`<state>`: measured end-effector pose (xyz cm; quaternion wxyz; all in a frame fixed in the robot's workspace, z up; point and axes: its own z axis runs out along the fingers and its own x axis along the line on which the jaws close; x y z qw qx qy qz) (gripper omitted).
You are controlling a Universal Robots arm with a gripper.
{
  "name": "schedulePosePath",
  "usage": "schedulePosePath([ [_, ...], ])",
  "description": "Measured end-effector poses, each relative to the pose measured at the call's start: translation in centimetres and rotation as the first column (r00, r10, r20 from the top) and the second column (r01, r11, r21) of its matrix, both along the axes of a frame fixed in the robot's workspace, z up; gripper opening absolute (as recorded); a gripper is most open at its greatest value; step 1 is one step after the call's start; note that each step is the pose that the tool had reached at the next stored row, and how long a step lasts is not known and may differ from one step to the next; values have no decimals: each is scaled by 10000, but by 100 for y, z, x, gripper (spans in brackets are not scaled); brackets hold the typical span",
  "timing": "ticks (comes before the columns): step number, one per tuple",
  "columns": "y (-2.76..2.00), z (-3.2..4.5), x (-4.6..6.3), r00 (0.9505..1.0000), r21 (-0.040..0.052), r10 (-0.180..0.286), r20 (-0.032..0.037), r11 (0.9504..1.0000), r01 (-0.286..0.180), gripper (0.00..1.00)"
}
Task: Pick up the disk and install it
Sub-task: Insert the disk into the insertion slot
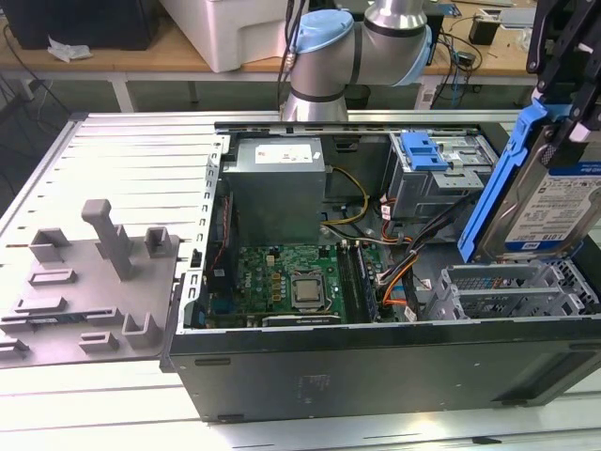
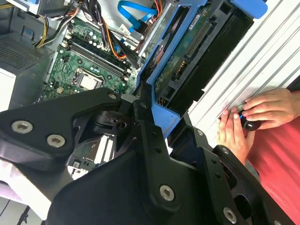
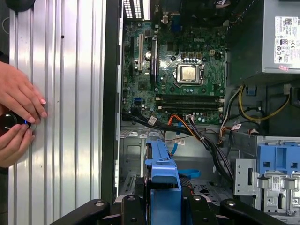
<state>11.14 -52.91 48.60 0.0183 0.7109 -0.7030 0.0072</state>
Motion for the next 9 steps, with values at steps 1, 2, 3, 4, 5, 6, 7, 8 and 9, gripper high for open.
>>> schedulePosePath([
  [1,0,-2,0,10000,0,-8,0,10000,8,37],
  [2,0,-5,0,10000,0,-14,0,10000,14,37],
  [3,0,-7,0,10000,0,-20,1,10000,20,37],
  [4,0,-10,0,10000,0,-29,0,10000,29,37],
  [5,0,-13,0,10000,0,-35,0,10000,35,37],
  [6,0,-15,0,10000,0,-43,0,10000,43,37],
  [7,0,-17,0,10000,0,-49,0,10000,49,37],
  [8,0,-21,0,10000,0,-58,0,10000,58,37],
  [9,0,-24,0,10000,0,-64,0,10000,64,37],
])
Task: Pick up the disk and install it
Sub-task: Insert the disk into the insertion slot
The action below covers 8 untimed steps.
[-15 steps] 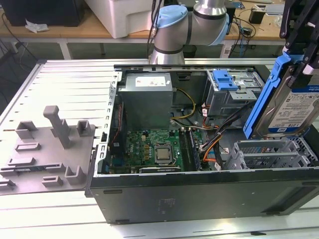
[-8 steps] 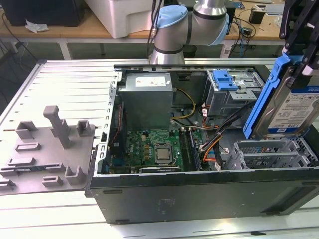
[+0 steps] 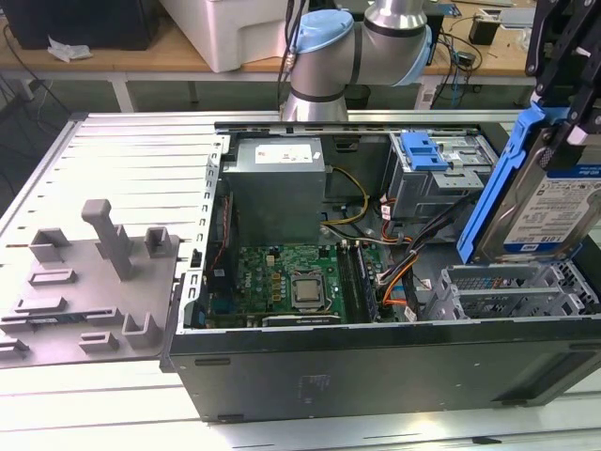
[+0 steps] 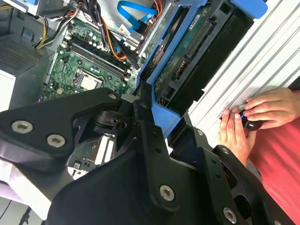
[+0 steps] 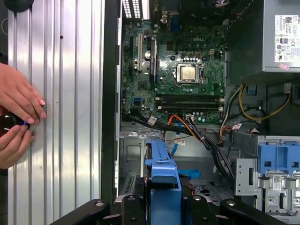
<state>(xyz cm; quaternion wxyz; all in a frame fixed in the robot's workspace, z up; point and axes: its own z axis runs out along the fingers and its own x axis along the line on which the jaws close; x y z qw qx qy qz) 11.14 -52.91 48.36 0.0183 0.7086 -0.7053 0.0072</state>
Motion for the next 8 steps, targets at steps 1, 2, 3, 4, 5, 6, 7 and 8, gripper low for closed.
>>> schedulePosePath([
  [1,0,-2,0,10000,-1,-3,0,10000,3,37],
  [2,0,-5,0,10000,0,-4,1,10000,4,37],
  [3,0,-7,0,10000,0,-4,0,10000,4,37],
  [4,0,-11,0,10000,1,-5,0,10000,5,37],
  [5,0,-14,0,10000,1,-4,0,10000,4,37],
  [6,0,-17,0,10000,0,-4,0,10000,4,37],
  [7,0,-22,0,10000,0,-4,0,10000,4,37],
  [8,0,-25,0,10000,0,-5,0,10000,5,37],
])
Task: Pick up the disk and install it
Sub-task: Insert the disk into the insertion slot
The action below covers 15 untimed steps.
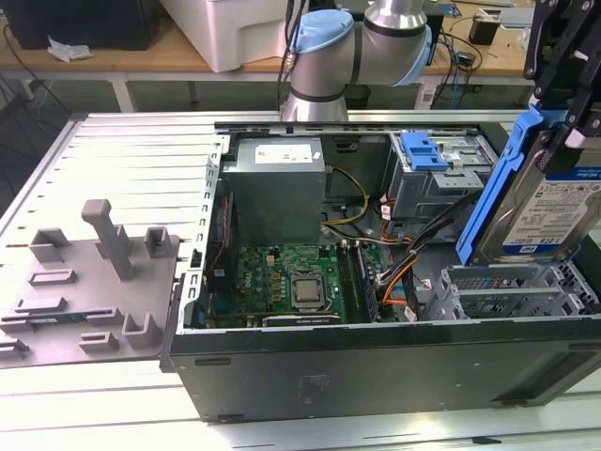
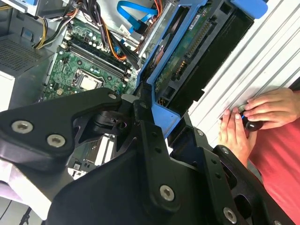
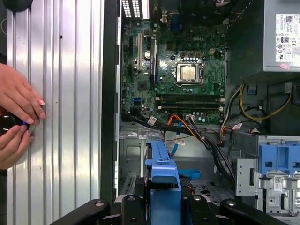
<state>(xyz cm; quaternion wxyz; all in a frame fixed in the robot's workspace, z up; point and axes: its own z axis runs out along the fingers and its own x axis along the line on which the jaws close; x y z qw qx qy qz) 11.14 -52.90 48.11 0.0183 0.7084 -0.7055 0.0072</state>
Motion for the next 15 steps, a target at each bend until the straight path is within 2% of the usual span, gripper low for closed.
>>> schedulePosePath([
  [15,14,-39,5,10000,0,1,0,10000,-1,37],
])
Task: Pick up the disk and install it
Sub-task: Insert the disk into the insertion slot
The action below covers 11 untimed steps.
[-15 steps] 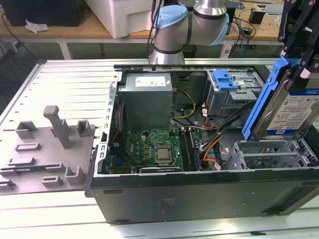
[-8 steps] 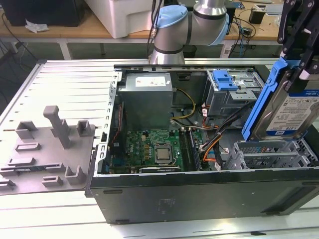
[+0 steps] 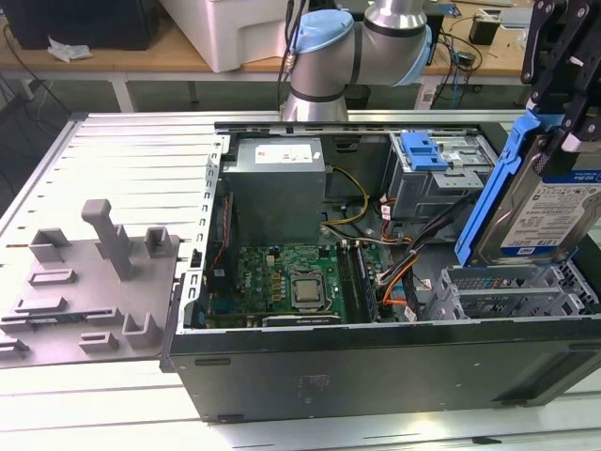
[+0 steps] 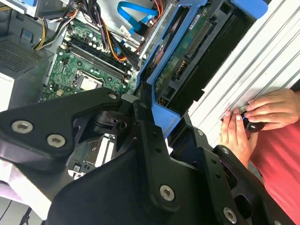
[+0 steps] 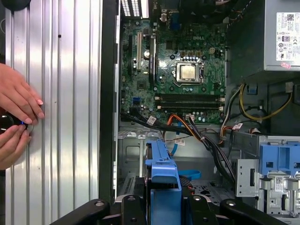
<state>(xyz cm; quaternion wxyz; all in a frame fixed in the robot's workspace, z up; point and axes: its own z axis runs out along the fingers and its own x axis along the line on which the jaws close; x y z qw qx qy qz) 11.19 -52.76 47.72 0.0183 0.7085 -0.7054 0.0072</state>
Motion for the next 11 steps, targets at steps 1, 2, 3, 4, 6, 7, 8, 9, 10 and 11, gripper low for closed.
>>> schedulePosePath([
  [1,1,-2,0,10000,0,0,0,10000,0,37],
  [2,4,-6,1,10000,0,1,0,10000,-1,37],
  [3,6,-10,2,10000,0,1,0,10000,-1,37],
  [4,6,-11,2,10000,-1,1,0,10000,-1,37],
  [6,8,-16,2,10000,0,2,0,10000,-2,37],
  [7,9,-18,2,10000,0,2,0,10000,-2,37],
  [8,10,-20,2,10000,-1,4,0,10000,-4,37],
  [9,11,-23,2,10000,0,4,0,10000,-4,37],
  [10,12,-27,3,10000,1,6,0,10000,-6,37],
  [11,13,-30,3,10000,1,7,0,10000,-7,37],
])
